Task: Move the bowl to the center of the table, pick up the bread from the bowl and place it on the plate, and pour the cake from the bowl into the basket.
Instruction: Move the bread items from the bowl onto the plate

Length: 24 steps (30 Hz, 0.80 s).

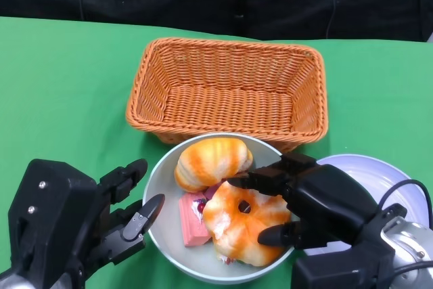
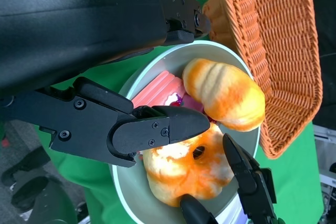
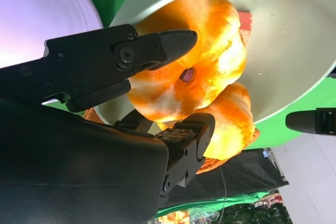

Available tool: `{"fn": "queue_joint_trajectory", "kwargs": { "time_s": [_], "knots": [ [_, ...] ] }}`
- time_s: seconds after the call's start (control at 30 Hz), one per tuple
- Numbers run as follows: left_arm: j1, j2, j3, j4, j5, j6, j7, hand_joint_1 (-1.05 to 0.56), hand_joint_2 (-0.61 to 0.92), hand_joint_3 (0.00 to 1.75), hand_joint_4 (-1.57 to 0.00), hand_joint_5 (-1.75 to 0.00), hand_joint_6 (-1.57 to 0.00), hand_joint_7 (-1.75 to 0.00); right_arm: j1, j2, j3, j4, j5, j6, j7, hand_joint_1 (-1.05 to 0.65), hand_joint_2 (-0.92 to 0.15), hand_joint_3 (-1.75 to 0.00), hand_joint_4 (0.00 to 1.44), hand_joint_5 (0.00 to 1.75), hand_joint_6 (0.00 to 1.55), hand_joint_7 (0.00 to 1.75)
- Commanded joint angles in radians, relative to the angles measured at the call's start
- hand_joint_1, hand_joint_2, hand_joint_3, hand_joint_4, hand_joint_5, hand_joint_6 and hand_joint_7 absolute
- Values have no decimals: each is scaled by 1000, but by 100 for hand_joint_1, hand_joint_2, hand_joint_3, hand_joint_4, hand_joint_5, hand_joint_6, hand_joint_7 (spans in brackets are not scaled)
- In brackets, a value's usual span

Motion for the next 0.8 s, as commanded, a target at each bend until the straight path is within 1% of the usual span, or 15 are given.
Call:
{"fn": "queue_joint_trajectory", "kwargs": {
  "time_s": [0.03, 0.07, 0.1, 0.17, 0.2, 0.23, 0.27, 0.3, 0.33, 0.37, 0.4, 0.47, 0.5, 0.63, 0.8],
  "knots": [
    [18, 3, 10, -1, 2, -16, 1, -63, 92, 53, -25, -13, -16, -4, -4, -3, 22, 56, -19, -9, -33, -44, -92, -13, 30, 54, 44, 11],
    [21, 4, 12, -7, -1, -16, -3, -63, 92, 53, -25, -13, -16, -3, -5, 4, 26, 74, -16, -24, -55, -43, -92, -13, 31, 53, 45, 11],
    [23, 5, 13, -11, -4, -17, -5, -62, 92, 53, -24, -13, -16, -3, -6, 7, 28, 86, -13, -36, -71, -30, -92, -12, 45, 59, 56, 15],
    [26, -1, 18, -20, -14, -16, -8, -61, 92, 54, -24, -13, -16, -3, -5, 22, 27, 118, 8, -74, -115, -23, -92, -12, 52, 62, 62, 16],
    [28, -5, 21, -24, -21, -16, -9, -60, 92, 54, -24, -13, -16, -3, -4, 29, 25, 133, 22, -95, -138, -14, -90, -18, 70, 75, 85, 24],
    [30, -8, 22, -28, -24, -19, -10, -59, 92, 54, -24, -13, -16, -3, -3, 38, 22, 149, 39, -125, -164, -11, -82, -38, 78, 90, 99, 24],
    [33, -7, 21, -30, -25, -27, -13, -59, 92, 53, -24, -13, -16, -3, -2, 46, 20, 163, 55, -157, -191, -11, -66, -74, 83, 118, 109, 33],
    [35, -4, 19, -29, -24, -33, -14, -60, 92, 53, -25, -13, -17, -3, -2, 50, 19, 173, 63, -179, -208, -16, -43, -123, 91, 151, 103, 86],
    [36, -2, 18, -29, -25, -38, -14, -60, 92, 53, -25, -13, -17, -3, -4, 51, 20, 182, 69, -194, -221, -17, -34, -141, 95, 163, 97, 110],
    [39, 0, 17, -28, -27, -47, -16, -60, 92, 53, -25, -13, -17, -3, -3, 52, 19, 185, 72, -216, -240, -18, -30, -150, 96, 169, 94, 122],
    [41, 0, 16, -27, -29, -53, -17, -60, 92, 53, -25, -13, -17, -3, -2, 53, 18, 187, 73, -231, -253, -19, -25, -159, 100, 172, 89, 147],
    [45, 3, 15, -22, -29, -65, -19, -60, 92, 53, -25, -14, -18, -3, 2, 60, 10, 190, 85, -270, -288, -18, -22, -163, 101, 174, 82, 166],
    [45, 4, 14, -21, -29, -68, -19, -60, 92, 53, -26, -14, -18, -3, 2, 62, 8, 192, 88, -280, -298, -16, -21, -162, 101, 174, 80, 171],
    [39, 3, 10, -15, -25, -69, -17, -61, 92, 52, -26, -15, -19, -3, -4, 66, -22, 196, 125, -344, -333, -18, -20, -166, 102, 175, 76, 174],
    [40, -1, 12, -3, -30, -88, -22, -60, 92, 52, -26, -15, -18, -2, -1, 69, -43, 170, 142, -355, -322, -21, -17, -170, 103, 175, 76, 173]
  ]
}}
